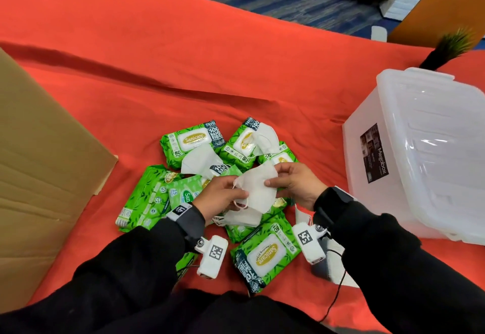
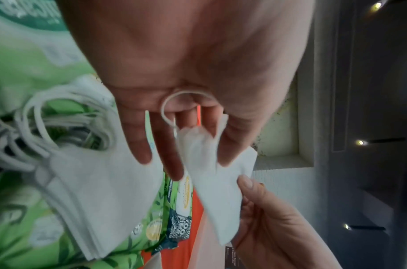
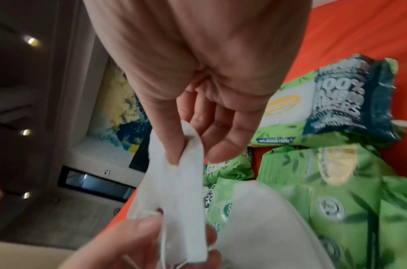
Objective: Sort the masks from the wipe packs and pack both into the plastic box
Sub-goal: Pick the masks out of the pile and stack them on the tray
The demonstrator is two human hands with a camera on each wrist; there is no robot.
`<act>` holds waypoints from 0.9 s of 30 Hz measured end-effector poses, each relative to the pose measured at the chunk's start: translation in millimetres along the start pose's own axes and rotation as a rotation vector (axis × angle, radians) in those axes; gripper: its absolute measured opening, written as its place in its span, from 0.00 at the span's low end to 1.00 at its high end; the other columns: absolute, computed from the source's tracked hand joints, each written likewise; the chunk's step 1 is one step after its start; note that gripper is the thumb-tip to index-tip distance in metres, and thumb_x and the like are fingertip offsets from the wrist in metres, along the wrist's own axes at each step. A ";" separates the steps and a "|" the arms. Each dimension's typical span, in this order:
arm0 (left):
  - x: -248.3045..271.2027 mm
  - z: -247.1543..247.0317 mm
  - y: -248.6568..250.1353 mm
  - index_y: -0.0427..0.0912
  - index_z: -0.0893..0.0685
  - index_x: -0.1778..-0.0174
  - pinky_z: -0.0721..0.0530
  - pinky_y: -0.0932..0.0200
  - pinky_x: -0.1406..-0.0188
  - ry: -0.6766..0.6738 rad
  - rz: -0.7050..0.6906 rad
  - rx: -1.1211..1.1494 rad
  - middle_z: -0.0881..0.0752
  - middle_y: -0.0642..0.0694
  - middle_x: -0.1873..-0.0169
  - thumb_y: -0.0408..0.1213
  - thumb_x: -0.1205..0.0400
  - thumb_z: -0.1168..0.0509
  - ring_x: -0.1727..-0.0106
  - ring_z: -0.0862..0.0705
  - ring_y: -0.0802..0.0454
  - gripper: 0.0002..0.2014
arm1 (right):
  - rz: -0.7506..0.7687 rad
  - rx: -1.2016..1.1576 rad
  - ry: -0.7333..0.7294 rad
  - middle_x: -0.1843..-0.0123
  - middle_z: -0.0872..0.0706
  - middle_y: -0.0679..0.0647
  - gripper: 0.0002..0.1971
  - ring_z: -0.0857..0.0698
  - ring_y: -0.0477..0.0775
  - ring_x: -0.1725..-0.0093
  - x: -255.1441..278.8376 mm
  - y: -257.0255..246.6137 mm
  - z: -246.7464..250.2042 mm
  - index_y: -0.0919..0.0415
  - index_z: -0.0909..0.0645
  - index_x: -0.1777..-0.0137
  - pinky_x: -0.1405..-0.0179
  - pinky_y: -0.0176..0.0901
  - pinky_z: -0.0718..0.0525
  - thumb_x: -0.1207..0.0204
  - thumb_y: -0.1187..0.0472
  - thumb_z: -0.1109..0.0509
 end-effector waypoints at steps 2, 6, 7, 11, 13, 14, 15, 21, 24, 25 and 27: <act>-1.9 5.2 1.4 0.44 0.12 0.37 0.14 0.58 0.50 -0.041 -0.021 -0.013 0.08 0.47 0.47 0.33 0.26 0.26 0.48 0.10 0.51 0.19 | 0.012 0.108 -0.044 0.61 0.09 0.58 0.11 0.12 0.53 0.65 -8.3 -8.1 -1.7 0.58 0.11 0.62 0.70 0.40 0.15 0.31 0.75 0.19; -10.1 7.2 7.0 0.39 0.12 0.36 0.12 0.53 0.39 -0.027 -0.084 0.027 0.08 0.41 0.43 0.32 0.23 0.22 0.41 0.09 0.46 0.18 | -0.022 0.272 -0.198 0.64 0.12 0.57 0.06 0.15 0.48 0.68 -31.4 -28.4 -7.8 0.65 0.10 0.55 0.69 0.37 0.19 0.30 0.72 0.18; -12.3 8.1 8.2 0.38 0.11 0.39 0.11 0.52 0.42 0.014 -0.102 0.008 0.07 0.41 0.46 0.30 0.21 0.24 0.44 0.08 0.46 0.14 | -0.025 0.265 -0.213 0.63 0.12 0.58 0.04 0.16 0.48 0.68 -37.0 -34.6 -8.0 0.63 0.09 0.55 0.68 0.37 0.19 0.28 0.69 0.19; -20.8 22.0 10.2 0.39 0.09 0.43 0.12 0.56 0.50 0.137 -0.100 0.029 0.06 0.44 0.51 0.27 0.20 0.26 0.51 0.09 0.52 0.11 | 0.011 0.185 0.047 0.55 0.09 0.61 0.04 0.14 0.50 0.67 -79.9 -53.4 12.7 0.59 0.10 0.52 0.71 0.39 0.18 0.20 0.58 0.24; -20.8 31.6 9.7 0.38 0.09 0.42 0.12 0.55 0.45 0.185 -0.087 0.051 0.06 0.42 0.48 0.26 0.20 0.27 0.48 0.09 0.51 0.11 | 0.037 0.232 0.325 0.60 0.10 0.57 0.02 0.17 0.52 0.68 -108.2 -54.7 33.8 0.56 0.12 0.56 0.75 0.38 0.24 0.22 0.61 0.24; -20.2 36.6 9.9 0.37 0.09 0.42 0.12 0.55 0.44 0.207 -0.092 0.055 0.06 0.41 0.47 0.26 0.20 0.27 0.48 0.10 0.51 0.11 | 0.026 0.277 0.421 0.64 0.13 0.55 0.04 0.19 0.53 0.69 -123.0 -53.9 43.7 0.55 0.14 0.59 0.76 0.38 0.27 0.23 0.63 0.24; -18.5 41.0 10.9 0.36 0.09 0.42 0.12 0.56 0.45 0.225 -0.097 0.070 0.07 0.40 0.47 0.25 0.20 0.27 0.48 0.09 0.50 0.11 | -0.003 0.335 0.476 0.69 0.16 0.53 0.05 0.21 0.53 0.70 -135.6 -51.9 52.2 0.56 0.15 0.60 0.76 0.39 0.29 0.24 0.63 0.24; -12.2 71.5 15.1 0.36 0.11 0.48 0.12 0.61 0.56 0.347 -0.124 0.152 0.06 0.45 0.55 0.20 0.20 0.30 0.56 0.09 0.54 0.09 | -0.120 0.450 0.483 0.66 0.15 0.54 0.11 0.17 0.56 0.59 -179.9 -32.2 63.0 0.62 0.16 0.63 0.61 0.42 0.23 0.26 0.58 0.19; -16.0 87.9 11.3 0.39 0.09 0.46 0.13 0.59 0.56 0.429 -0.114 0.120 0.05 0.48 0.57 0.25 0.19 0.28 0.56 0.09 0.54 0.09 | -0.022 0.397 0.567 0.65 0.14 0.52 0.10 0.14 0.57 0.58 -180.0 -30.0 57.8 0.54 0.16 0.67 0.61 0.41 0.21 0.27 0.60 0.20; -17.9 94.4 9.8 0.42 0.08 0.49 0.12 0.52 0.54 0.457 -0.119 0.059 0.06 0.47 0.57 0.29 0.20 0.26 0.56 0.10 0.54 0.06 | 0.054 0.366 0.611 0.65 0.13 0.50 0.09 0.14 0.56 0.59 -175.9 -34.6 55.5 0.53 0.15 0.67 0.59 0.42 0.20 0.28 0.60 0.20; -19.4 105.5 9.5 0.41 0.09 0.57 0.14 0.44 0.55 0.513 -0.155 -0.154 0.08 0.42 0.62 0.44 0.23 0.24 0.61 0.14 0.53 0.09 | 0.225 0.343 0.583 0.66 0.12 0.49 0.07 0.15 0.53 0.63 -162.4 -49.6 46.7 0.52 0.14 0.66 0.59 0.46 0.19 0.31 0.59 0.19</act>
Point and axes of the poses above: each hand's wrist, its own x-axis away from the middle knuckle, its own z-axis out of the back of the hand, y = z × x, the point moved 1 cm from there along -x, towards the middle knuckle
